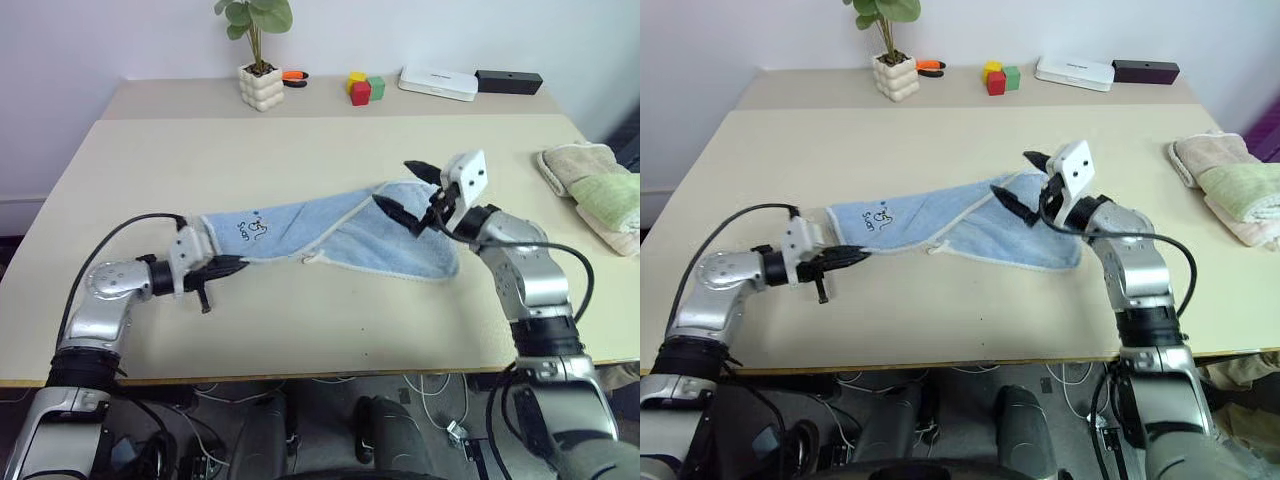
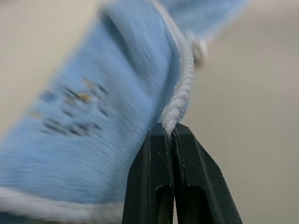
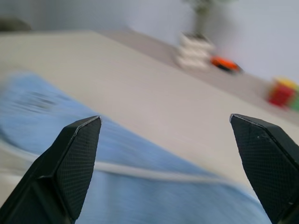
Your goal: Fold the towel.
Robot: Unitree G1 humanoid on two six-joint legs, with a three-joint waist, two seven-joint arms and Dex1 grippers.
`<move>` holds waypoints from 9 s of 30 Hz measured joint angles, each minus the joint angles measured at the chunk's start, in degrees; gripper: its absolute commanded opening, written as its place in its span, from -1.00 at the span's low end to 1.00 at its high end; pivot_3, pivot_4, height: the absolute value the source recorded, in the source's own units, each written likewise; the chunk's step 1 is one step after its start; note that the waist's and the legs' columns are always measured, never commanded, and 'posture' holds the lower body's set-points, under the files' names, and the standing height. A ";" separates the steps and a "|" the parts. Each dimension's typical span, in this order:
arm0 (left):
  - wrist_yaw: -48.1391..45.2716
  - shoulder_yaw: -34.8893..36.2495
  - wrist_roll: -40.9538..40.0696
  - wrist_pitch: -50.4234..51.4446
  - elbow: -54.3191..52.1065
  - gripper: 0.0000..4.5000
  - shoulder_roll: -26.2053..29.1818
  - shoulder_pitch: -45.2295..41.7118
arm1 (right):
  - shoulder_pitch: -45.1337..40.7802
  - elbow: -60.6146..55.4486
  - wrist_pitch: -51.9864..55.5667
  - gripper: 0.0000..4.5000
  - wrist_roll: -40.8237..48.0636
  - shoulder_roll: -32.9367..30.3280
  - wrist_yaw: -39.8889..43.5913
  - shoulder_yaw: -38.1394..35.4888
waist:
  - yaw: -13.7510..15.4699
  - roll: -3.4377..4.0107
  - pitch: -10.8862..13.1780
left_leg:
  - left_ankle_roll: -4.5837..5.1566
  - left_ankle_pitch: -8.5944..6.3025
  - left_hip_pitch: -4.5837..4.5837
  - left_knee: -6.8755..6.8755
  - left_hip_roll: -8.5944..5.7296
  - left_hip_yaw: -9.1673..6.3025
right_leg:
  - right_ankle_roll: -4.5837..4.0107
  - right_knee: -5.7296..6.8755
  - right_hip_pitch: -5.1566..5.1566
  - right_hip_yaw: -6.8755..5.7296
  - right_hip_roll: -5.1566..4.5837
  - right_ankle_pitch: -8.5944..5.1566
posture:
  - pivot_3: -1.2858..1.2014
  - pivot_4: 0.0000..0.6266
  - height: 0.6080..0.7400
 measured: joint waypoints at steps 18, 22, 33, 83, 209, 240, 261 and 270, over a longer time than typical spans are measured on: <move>6.38 8.96 -4.07 5.01 -12.53 -0.98 2.92 13.24 | -22.29 50.88 -10.69 1.00 -15.01 0.66 -12.80 1.48 | -1.29 0.07 0.04 | -0.13 0.08 0.02 -0.12 0.00 0.10 | 0.00 -0.01 -0.04 0.05 0.01 0.00 | 0.03 -0.52 1.00; 7.04 9.16 -4.37 5.02 -14.64 -0.98 2.93 14.57 | -24.15 52.62 -13.82 1.00 -16.11 -0.60 -10.30 1.52 | -1.37 0.10 0.05 | -0.14 0.08 0.02 -0.12 0.01 0.10 | 0.00 -0.01 -0.05 0.06 0.01 0.00 | 0.03 -0.52 1.00; 7.36 11.05 -4.61 4.81 -16.80 -0.98 2.93 18.44 | -24.80 53.06 -25.41 1.00 -26.50 -7.63 -7.88 8.88 | -1.50 0.12 0.06 | -0.16 0.08 0.03 -0.14 0.01 0.13 | 0.00 -0.02 -0.08 0.07 0.00 0.00 | 0.03 -0.52 1.00; 26.59 5.07 14.63 -13.20 28.95 -1.00 -0.56 -24.89 | -37.99 57.81 -34.57 -0.99 -53.38 -4.66 -31.66 29.98 | -1.29 0.08 0.10 | -0.48 0.32 -0.03 -0.15 -0.01 0.20 | 0.03 0.03 -0.13 0.10 0.08 0.02 | 0.03 -0.52 1.00; 40.13 4.68 -7.81 23.37 -10.93 -1.00 -27.10 -2.86 | 9.83 -13.36 15.54 -0.99 -10.81 17.64 -24.62 3.09 | -1.38 -0.15 -0.03 | 0.15 -0.17 0.92 -0.12 0.19 1.40 | 0.18 0.12 0.07 0.76 -0.08 0.14 | 0.03 -0.52 1.00; 12.80 8.72 -6.41 15.11 0.46 1.00 -7.14 -2.28 | 17.77 -28.99 46.13 1.00 29.88 10.91 -26.46 -28.63 | -0.86 -0.21 -0.04 | 0.34 -0.33 0.82 -0.19 0.47 1.24 | 0.13 -0.09 0.02 0.76 -0.12 0.14 | 0.03 -0.52 1.00; -11.22 8.03 -13.79 17.41 -3.35 1.00 -0.43 -3.65 | 30.19 -33.40 49.37 1.00 71.82 15.49 -60.96 -33.44 | -1.05 -0.17 -0.03 | 0.37 -0.35 0.79 -0.29 0.56 1.32 | -0.05 -0.29 -0.03 0.77 -0.09 0.04 | 0.03 -0.52 1.00; -8.65 8.32 -13.80 17.52 -6.54 1.00 -0.22 -1.53 | 26.83 -25.67 41.96 -0.02 67.01 13.58 -59.62 -28.48 | -1.17 -0.35 -0.14 | 0.37 -0.36 0.84 -0.29 0.61 1.33 | -0.21 -0.60 0.08 0.77 -0.05 0.12 | 0.03 -0.52 1.00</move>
